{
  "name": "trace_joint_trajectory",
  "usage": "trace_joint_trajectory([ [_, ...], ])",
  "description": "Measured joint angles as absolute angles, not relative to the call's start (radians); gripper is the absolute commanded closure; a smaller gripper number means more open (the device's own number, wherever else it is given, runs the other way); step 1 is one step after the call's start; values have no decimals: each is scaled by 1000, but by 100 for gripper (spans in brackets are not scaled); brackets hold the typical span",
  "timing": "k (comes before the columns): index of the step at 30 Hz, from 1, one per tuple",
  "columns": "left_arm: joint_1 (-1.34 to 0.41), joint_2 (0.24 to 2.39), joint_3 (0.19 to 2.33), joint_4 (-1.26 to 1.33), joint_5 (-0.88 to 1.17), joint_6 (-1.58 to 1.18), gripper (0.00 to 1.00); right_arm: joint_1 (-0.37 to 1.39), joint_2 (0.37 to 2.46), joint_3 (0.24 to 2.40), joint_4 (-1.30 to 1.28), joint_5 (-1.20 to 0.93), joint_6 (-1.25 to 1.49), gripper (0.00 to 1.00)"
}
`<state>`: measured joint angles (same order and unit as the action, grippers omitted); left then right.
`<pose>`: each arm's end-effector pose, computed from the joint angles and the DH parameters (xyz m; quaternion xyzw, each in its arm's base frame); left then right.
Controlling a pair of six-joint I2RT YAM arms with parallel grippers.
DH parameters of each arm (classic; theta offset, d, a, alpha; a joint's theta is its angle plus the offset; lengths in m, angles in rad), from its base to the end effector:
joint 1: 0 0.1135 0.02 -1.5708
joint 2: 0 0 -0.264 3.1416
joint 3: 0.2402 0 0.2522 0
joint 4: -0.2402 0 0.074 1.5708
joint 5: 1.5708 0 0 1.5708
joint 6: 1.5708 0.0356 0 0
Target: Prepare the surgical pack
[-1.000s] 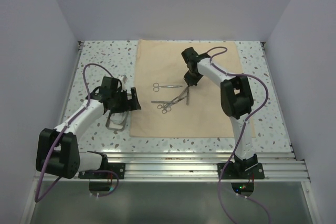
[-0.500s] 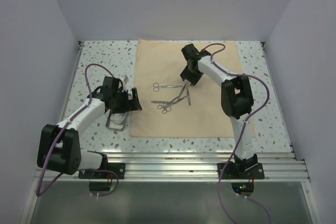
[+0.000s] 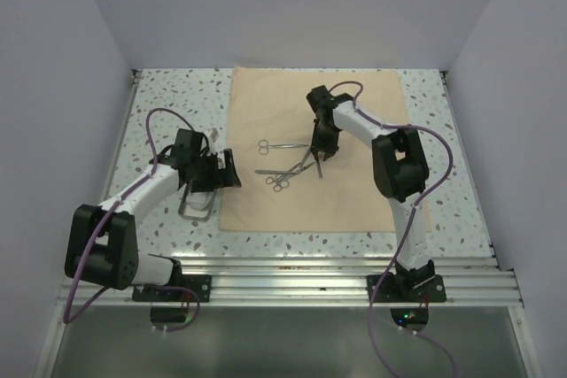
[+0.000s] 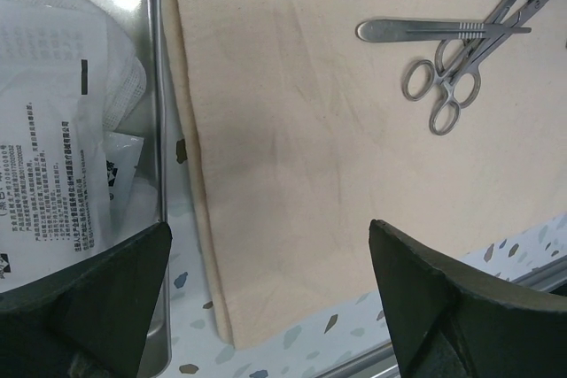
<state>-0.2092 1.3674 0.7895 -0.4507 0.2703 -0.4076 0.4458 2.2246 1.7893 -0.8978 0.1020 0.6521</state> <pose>0.2529 -0.0634 0.1957 -0.0586 0.9536 -0.2042 0.2134 0.4110 0.1924 0.1678 0.1081 0.9858 0.0186 0.1274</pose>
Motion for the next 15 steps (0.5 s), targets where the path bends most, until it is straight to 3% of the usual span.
trace_joint_trajectory([
  [15,-210,1377,798,-434,334,-409,4,451,2220,1784,-856,45,455,63],
])
